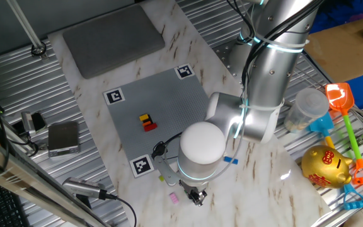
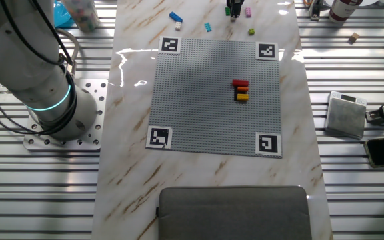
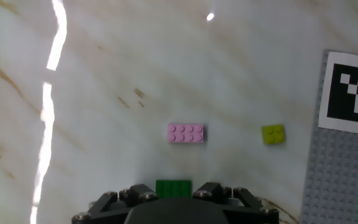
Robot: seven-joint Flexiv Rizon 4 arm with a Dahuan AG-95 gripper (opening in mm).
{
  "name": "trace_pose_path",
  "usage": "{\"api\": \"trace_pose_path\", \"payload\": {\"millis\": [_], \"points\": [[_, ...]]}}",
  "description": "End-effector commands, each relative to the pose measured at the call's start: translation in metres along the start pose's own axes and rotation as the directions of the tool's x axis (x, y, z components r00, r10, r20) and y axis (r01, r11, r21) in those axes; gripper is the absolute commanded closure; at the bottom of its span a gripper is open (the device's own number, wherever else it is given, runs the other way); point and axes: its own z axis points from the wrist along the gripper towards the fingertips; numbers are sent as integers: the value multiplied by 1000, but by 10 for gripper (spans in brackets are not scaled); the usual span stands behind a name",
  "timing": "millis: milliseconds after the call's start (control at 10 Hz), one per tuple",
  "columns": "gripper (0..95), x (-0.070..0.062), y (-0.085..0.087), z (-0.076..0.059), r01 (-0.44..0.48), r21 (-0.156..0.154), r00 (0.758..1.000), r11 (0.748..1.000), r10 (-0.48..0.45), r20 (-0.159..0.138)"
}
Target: Build with small Lego blocks
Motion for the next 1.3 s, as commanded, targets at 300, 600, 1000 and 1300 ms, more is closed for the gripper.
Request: {"api": "trace_pose_path", "payload": {"millis": [300, 600, 1000, 1300], "points": [[380, 0, 0, 5, 0, -10, 1000, 1000, 0, 3], [380, 0, 1, 3, 2, -6, 1000, 1000, -1, 2], [380, 1, 1, 2, 2, -6, 1000, 1000, -2, 2], [570, 2, 3, -1, 5, 0, 1000, 1000, -5, 3]]}}
